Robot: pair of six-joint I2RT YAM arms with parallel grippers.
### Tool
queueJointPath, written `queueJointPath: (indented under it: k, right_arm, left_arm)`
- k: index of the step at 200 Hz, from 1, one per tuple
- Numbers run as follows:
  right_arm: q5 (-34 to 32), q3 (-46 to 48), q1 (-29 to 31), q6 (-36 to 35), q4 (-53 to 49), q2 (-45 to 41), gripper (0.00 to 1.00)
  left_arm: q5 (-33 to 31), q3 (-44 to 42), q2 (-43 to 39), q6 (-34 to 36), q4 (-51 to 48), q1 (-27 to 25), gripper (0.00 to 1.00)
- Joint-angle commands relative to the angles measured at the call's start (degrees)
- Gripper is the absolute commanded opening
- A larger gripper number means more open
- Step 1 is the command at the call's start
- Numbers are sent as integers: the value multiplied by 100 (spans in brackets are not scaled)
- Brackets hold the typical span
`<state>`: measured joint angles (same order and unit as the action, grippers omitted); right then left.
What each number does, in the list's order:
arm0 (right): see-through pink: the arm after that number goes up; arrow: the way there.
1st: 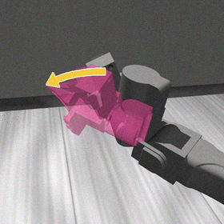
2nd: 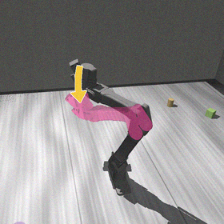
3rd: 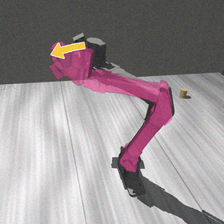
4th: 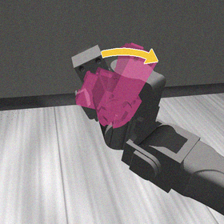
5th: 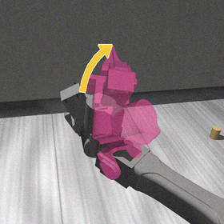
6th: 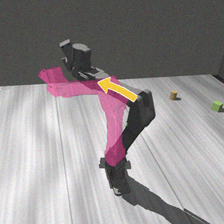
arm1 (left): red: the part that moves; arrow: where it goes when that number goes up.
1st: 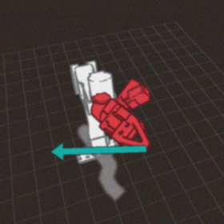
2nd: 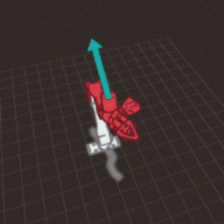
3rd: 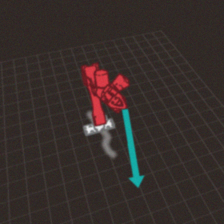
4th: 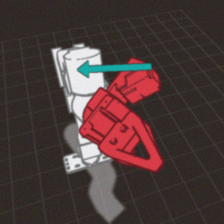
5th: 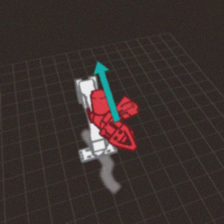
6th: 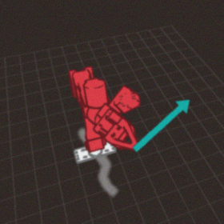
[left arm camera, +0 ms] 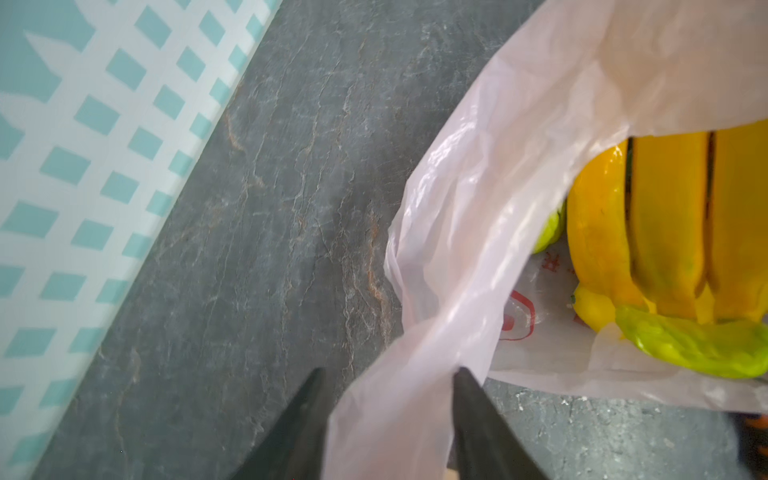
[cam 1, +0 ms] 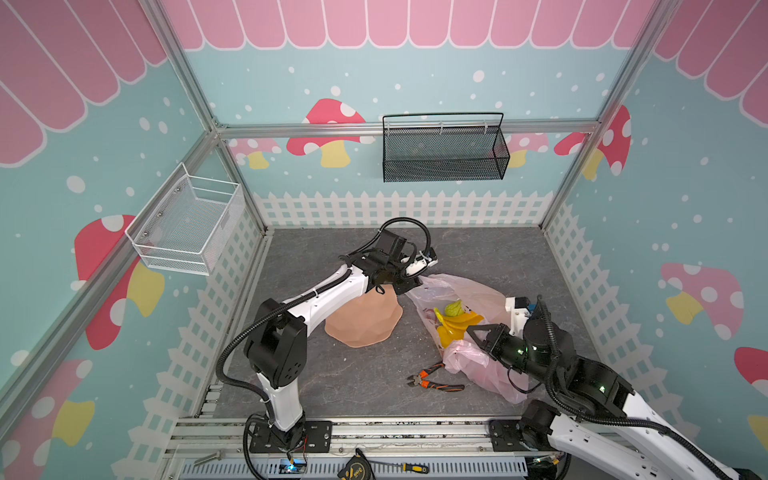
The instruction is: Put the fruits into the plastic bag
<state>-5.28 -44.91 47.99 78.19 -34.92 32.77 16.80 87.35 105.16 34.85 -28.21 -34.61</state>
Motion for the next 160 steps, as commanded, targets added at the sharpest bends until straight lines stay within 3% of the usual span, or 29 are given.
queueJointPath:
  k: [1, 12, 67, 95, 143, 160]
  right_arm:
    - [-55, -231, -17, 91, -111, 67, 1]
    - [-69, -285, -16, 68, -117, 117, 1]
    - [-283, -483, -15, 39, -112, 191, 1]
    - [-439, -563, -19, 29, -121, 150, 1]
    - [-625, -861, -18, -121, -125, 390, 1]
    - [-811, -942, -21, -109, 7, 483, 1]
  left_arm:
    - [541, 178, 93, 62, -52, 4, 19]
    - [600, 141, 38, 33, -103, 6, 0]
    - [1168, -77, -464, -471, -233, 184, 0]
    - [1473, 391, -399, -1441, -564, 388, 0]
    - [1675, 1041, -210, -2454, -1014, 588, 0]
    - [2219, 1264, -86, -3236, -1003, 780, 0]
